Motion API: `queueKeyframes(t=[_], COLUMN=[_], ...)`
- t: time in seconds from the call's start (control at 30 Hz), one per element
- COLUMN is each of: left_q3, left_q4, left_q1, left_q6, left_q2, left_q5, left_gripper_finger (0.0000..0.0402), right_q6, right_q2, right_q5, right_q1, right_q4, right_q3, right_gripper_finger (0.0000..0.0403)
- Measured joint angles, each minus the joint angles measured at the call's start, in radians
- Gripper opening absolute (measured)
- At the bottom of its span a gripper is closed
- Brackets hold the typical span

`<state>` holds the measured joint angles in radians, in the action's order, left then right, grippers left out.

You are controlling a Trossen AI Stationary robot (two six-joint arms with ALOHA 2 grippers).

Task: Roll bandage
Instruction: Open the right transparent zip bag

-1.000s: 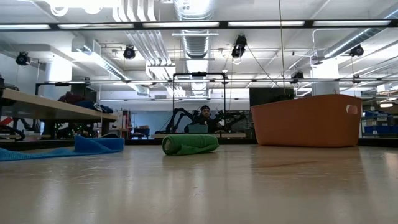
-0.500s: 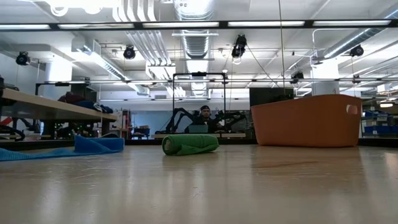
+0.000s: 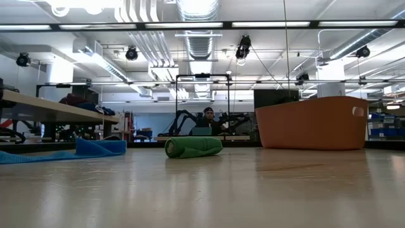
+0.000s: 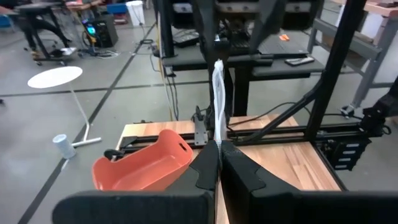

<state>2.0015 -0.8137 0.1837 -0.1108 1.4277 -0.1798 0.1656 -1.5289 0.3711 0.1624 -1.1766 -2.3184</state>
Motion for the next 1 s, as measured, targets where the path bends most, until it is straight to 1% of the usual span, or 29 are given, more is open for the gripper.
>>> queueKeyframes(t=[0.1,0.2,0.27,0.4,0.53,0.63,0.73,0.8,0.87,1.0], left_q3=[-0.001,-0.001,-0.001,-0.002,-0.002,-0.001,-0.001,-0.001,-0.001,-0.001], left_q4=[-0.014,-0.015,-0.011,-0.008,-0.010,-0.006,-0.005,-0.002,-0.001,-0.002], left_q1=[0.000,0.000,0.000,0.000,0.000,0.000,0.000,0.000,0.000,0.000], left_q6=[0.001,0.013,0.025,0.033,0.035,0.035,0.035,0.037,0.039,0.039], left_q2=[-0.022,-0.048,-0.061,-0.071,-0.072,-0.073,-0.073,-0.073,-0.073,-0.073], left_q5=[0.023,0.025,0.025,0.023,-0.007,-0.022,-0.030,-0.031,-0.032,-0.032], left_gripper_finger=[0.0000,0.0000,0.0000,0.0000,0.0000,0.0000,0.0000,0.0000,0.0000,0.0000], right_q6=[0.004,0.005,0.005,0.000,-0.037,-0.054,-0.058,-0.059,-0.064,-0.072], right_q2=[0.006,0.012,0.012,0.004,0.001,0.005,0.010,0.011,0.009,0.001], right_q5=[0.057,0.135,0.162,0.162,0.161,0.160,0.155,0.154,0.153,0.152], right_q1=[0.033,0.060,0.067,0.067,0.067,0.067,0.067,0.067,0.067,0.067], right_q4=[0.000,0.000,0.001,0.058,0.157,0.204,0.225,0.225,0.225,0.225], right_q3=[0.029,0.066,0.091,0.119,0.120,0.117,0.115,0.115,0.115,0.115], right_gripper_finger=[0.0199,0.0199,0.0200,0.0199,0.0201,0.0194,0.0174,0.0154,0.0127,0.0057])
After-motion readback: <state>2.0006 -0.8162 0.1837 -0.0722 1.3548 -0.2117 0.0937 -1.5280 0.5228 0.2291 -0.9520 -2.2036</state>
